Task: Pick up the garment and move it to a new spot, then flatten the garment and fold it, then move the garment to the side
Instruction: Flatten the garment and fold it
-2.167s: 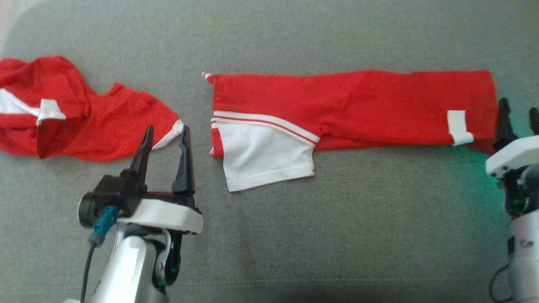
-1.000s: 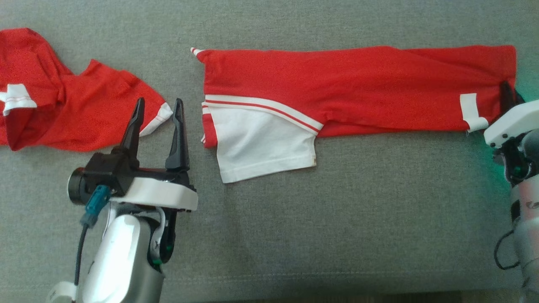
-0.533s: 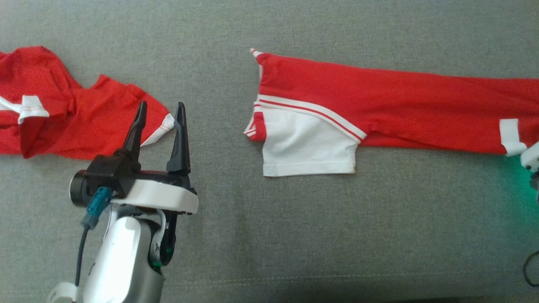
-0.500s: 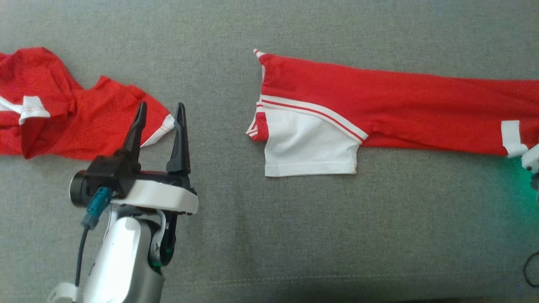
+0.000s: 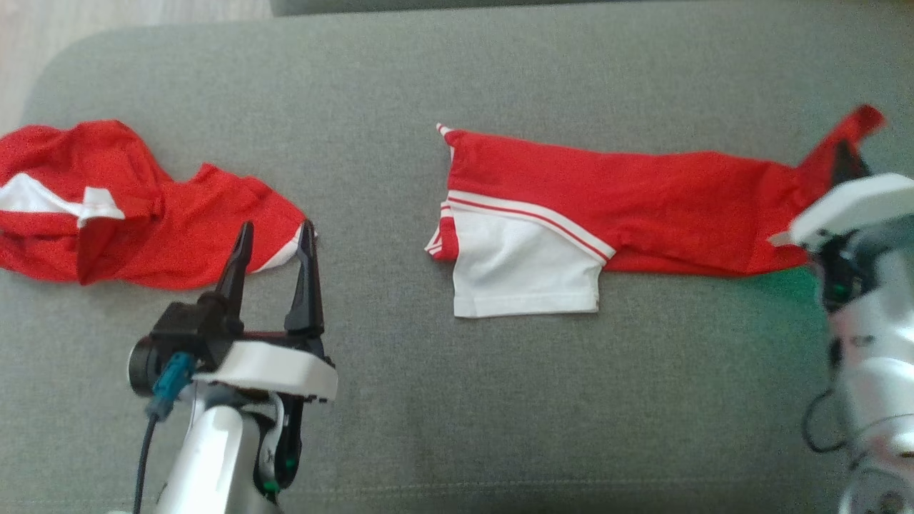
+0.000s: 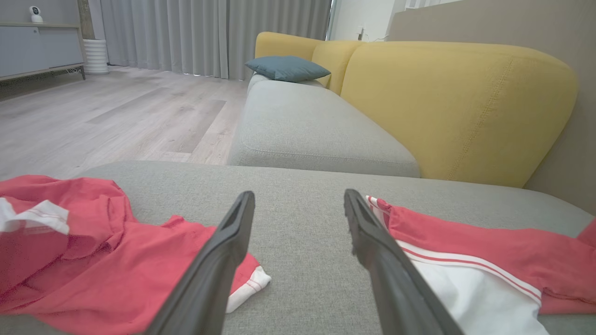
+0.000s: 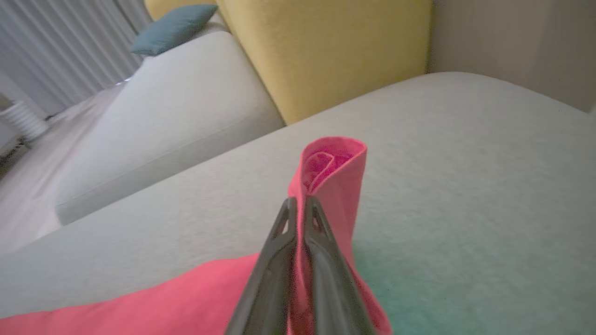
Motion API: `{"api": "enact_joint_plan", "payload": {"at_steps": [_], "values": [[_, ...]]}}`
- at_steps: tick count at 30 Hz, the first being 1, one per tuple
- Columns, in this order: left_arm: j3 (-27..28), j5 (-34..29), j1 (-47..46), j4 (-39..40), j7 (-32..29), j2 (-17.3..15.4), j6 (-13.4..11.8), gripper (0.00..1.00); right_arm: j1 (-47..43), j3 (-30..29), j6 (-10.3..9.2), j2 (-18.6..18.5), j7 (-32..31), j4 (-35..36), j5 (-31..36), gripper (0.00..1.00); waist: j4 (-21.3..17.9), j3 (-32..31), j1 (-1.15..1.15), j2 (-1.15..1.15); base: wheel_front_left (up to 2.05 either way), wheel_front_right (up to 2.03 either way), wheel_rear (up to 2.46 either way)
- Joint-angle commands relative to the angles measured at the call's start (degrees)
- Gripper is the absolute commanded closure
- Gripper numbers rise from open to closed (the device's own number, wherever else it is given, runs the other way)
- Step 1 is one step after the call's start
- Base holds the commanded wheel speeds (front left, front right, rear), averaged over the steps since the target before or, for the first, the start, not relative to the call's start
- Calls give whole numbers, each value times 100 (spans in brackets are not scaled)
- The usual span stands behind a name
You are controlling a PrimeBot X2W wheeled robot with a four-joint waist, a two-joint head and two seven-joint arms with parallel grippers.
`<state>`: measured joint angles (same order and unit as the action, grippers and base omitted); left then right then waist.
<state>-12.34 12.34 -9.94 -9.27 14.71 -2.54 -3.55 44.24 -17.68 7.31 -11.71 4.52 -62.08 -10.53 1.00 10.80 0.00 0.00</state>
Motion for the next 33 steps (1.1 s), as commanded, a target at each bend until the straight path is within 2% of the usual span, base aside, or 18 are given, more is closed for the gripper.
{"api": "enact_joint_plan", "payload": {"at_steps": [1,4,7,8,12,17,23,31,32,33], "values": [[170,34,-12,193,29,-34,-46,0,223,323,18,205,-64,391,-121,100,49,-196,0,0,0,0,0],[189,57,102,211,29,-34,-66,0,128,784,18,603,-324,984,-446,100,106,-331,0,0,0,0,0],[183,77,149,221,29,-34,-75,0,-24,1209,18,790,-580,1491,-717,100,171,-361,0,0,0,0,0],[183,77,149,221,29,-34,-75,0,-24,1209,18,790,-580,1491,-717,100,171,-361,0,0,0,0,0],[144,116,169,237,29,-34,-92,0,-278,1812,18,875,-883,2117,-1179,100,284,-342,0,0,0,0,0],[78,144,169,199,29,-33,-97,0,-619,2925,18,880,-929,2595,-2152,100,448,-299,0,0,0,0,0],[-24,167,179,136,29,-33,-91,0,-687,4000,18,882,-487,2476,-2926,100,618,-287,0,0,0,0,0],[-234,217,188,40,29,-33,-109,0,-485,5230,18,882,297,1605,-3922,100,827,-334,0,0,0,0,0],[-245,218,192,29,29,-33,-111,0,-449,5361,18,882,397,1491,-4027,69,843,-341,0,0,0,0,0],[-252,219,195,20,29,-33,-112,0,-417,5503,18,882,478,1409,-4149,0,858,-346,0,0,0,0,0]]}}
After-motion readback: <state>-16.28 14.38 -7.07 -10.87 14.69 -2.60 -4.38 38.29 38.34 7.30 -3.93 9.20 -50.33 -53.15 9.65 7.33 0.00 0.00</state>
